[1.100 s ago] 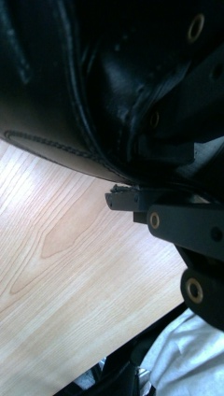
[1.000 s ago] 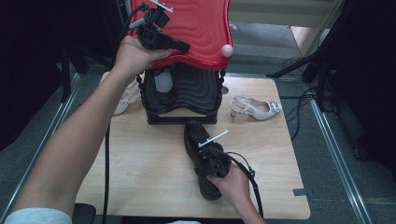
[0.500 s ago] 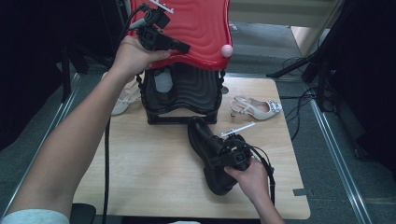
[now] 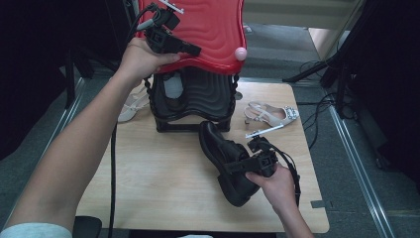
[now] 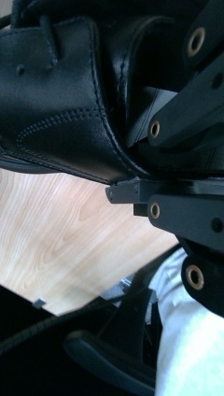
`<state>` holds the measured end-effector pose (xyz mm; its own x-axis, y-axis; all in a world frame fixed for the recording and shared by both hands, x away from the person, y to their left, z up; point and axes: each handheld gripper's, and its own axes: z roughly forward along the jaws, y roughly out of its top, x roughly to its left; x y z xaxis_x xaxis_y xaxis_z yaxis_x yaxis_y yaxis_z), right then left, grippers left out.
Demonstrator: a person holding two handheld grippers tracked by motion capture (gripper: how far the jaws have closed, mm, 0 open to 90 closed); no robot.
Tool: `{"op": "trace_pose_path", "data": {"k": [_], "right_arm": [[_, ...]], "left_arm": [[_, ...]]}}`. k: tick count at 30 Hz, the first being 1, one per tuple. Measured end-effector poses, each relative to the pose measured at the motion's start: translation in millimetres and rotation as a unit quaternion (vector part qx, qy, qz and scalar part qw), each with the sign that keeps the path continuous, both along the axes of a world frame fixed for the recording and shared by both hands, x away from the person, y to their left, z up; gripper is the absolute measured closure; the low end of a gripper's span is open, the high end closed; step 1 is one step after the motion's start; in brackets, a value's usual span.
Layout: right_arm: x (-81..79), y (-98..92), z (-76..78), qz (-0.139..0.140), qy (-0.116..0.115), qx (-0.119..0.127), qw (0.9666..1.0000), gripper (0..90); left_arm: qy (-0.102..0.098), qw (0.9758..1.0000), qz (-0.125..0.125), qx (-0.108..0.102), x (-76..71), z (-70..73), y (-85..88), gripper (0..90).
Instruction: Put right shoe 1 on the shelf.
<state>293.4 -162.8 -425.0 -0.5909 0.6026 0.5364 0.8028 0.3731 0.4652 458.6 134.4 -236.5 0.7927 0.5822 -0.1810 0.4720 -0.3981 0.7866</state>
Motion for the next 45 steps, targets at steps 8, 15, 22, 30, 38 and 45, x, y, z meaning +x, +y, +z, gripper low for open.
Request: {"op": "trace_pose_path", "data": {"k": [8, 15, 22, 30, 38, 45], "right_arm": [[-2.4, -1.2, 42.6, 0.008, -0.024, 0.014, 0.9996, 87.5], [15.6, 11.4, 62.0, 0.004, -0.049, 0.012, 0.9987, 87.4], [37.6, 31.2, 73.4, -0.016, -0.084, 0.006, 0.9963, 87.4], [59.5, 54.3, 74.0, -0.066, -0.144, -0.017, 0.9872, 87.4], [65.2, 77.0, 57.8, -0.100, -0.224, -0.064, 0.9672, 87.3], [73.7, 95.1, 47.0, -0.127, -0.258, -0.093, 0.9531, 87.3]], "left_arm": [[0.009, 1.0000, 0.000, -0.003, 2.2, 0.2, 0.8, 90.0], [-0.001, 1.0000, 0.001, 0.002, -0.3, 0.1, -0.3, 90.0], [-0.004, 1.0000, -0.001, 0.004, -0.2, 0.2, -0.7, 90.0], [-0.011, 0.9999, 0.000, 0.008, -1.6, 0.3, -1.6, 90.0], [-0.012, 0.9999, -0.001, 0.008, -1.8, 0.1, -1.4, 90.0], [-0.007, 1.0000, 0.000, 0.006, -1.4, 0.0, -1.1, 90.0]]}}
